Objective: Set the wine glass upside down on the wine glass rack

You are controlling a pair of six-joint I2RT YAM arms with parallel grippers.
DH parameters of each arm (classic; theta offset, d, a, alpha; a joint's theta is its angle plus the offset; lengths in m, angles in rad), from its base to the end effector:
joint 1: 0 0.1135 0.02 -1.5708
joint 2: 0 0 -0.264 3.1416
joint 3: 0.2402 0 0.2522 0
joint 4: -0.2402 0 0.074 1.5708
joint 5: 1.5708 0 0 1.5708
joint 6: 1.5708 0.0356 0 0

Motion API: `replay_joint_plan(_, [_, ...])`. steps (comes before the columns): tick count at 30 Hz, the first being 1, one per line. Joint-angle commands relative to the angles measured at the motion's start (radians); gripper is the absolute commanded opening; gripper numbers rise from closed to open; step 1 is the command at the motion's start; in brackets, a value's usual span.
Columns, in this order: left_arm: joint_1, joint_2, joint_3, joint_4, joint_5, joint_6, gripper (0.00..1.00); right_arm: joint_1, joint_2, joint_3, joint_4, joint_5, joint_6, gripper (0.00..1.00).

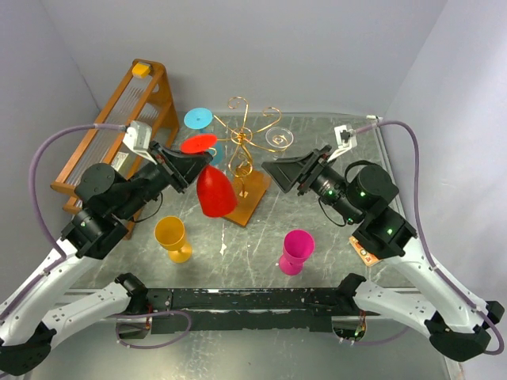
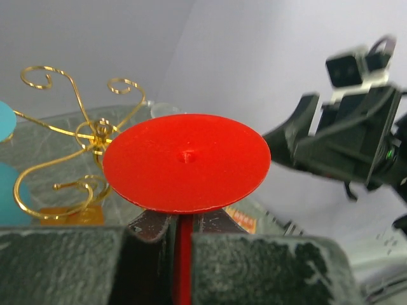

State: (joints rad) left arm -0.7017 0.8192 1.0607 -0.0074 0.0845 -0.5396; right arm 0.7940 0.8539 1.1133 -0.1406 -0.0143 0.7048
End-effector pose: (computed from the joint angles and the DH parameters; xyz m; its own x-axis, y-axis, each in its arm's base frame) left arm 0.1277 -0.1119 0.4486 -0.2107 -0.4922 -0.8446 0.6966 0.5305 -0.4830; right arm 0.1235 0.1264 0.4463 -0.4052 0.5120 -0.7575 -0.6046 0.4714 0.6420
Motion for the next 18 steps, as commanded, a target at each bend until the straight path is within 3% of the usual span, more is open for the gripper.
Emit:
replay_joint_plan(1, [0.004,-0.027,-0.024,-0.146,0.151,0.207,0.07,0.001,-0.048,-0.056,0.014,0.038,-0.018,0.63])
replay_joint_plan(6, [0.004,-0.053,-0.117,-0.156,0.084,0.289,0.07,0.002,-0.073,-0.085,0.019,0.051,-0.02,0.63])
replay_joint_plan(18, [0.004,-0.101,-0.207,-0.079,-0.032,0.312,0.07,0.001,-0.081,-0.166,0.105,0.04,0.006,0.63])
